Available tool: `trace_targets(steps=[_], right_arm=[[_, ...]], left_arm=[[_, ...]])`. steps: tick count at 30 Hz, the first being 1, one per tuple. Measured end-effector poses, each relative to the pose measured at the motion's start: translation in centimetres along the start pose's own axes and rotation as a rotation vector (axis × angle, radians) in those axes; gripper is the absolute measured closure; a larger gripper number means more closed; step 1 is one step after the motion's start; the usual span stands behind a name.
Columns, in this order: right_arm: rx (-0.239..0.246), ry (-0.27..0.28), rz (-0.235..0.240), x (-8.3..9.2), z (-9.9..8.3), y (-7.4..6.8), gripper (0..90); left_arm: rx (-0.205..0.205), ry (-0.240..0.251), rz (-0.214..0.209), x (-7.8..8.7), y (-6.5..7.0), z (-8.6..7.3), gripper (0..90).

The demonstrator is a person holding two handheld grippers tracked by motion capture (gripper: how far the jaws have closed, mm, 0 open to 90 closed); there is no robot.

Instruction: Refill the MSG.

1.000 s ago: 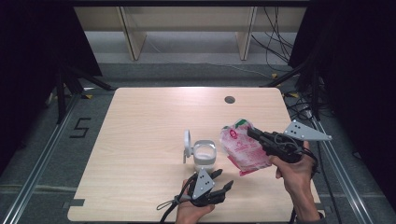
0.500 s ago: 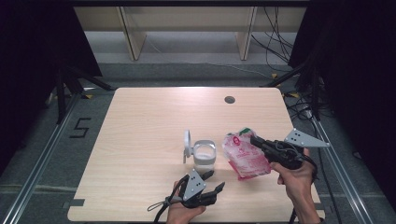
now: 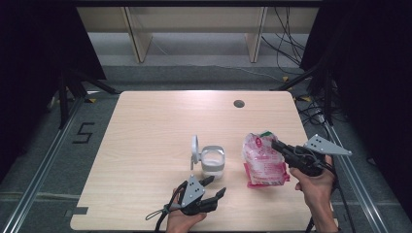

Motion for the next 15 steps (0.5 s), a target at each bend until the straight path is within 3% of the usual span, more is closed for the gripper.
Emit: trace_targets(steps=[1,2,3,5,6,8,9,11,13,14,15], right_arm=[[0.002,0.003,-0.012,0.0,-0.1,0.2,90.0],[0.007,0.001,-0.037,0.0,-0.2,0.4,90.0],[0.015,-0.008,-0.029,-0.1,-0.3,0.5,90.0],[0.039,-0.006,-0.039,-0.2,-0.4,0.9,90.0],[0.011,-0.022,-0.042,-0.1,-0.4,0.7,90.0],[0.038,-0.030,-0.070,-0.2,-0.5,1.0,90.0],[0.055,-0.036,-0.081,-0.2,-0.6,1.1,90.0],[0.065,-0.059,-0.096,-0.3,-0.7,1.0,90.0],[0.097,-0.060,-0.110,-0.6,-1.0,1.4,90.0],[0.061,-0.077,-0.111,-0.6,-1.1,1.2,90.0],[0.066,-0.081,-0.120,-0.6,-1.3,1.4,90.0]], left_arm=[[-0.029,-0.005,-0.007,0.1,-0.3,0.1,44.1],[0.000,-0.001,-0.001,0.2,-0.2,0.1,43.9],[-0.023,0.001,-0.007,0.2,-0.5,0.2,43.7],[0.001,-0.004,0.011,0.5,-0.6,0.1,43.4],[-0.008,-0.001,0.006,0.6,-0.7,0.2,43.1],[0.014,-0.002,0.016,0.8,-0.8,0.1,42.2],[-0.003,-0.008,0.009,0.8,-1.1,0.2,41.7],[0.017,-0.011,0.011,0.8,-1.2,0.0,40.5],[0.002,-0.014,0.010,0.9,-1.4,0.1,39.6],[0.007,-0.023,0.018,1.1,-1.6,0.1,39.2],[0.020,-0.022,0.019,1.1,-1.6,0.1,38.9]])
Point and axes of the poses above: each handheld gripper's, and its own axes: x roughly backward along the jaws, z roughly out of its top, y roughly to its right, the point moved 4 cm from there along -x, roughly forward along the jaws, and after that the axes turned 11 degrees about x, right-handed, at the moved point
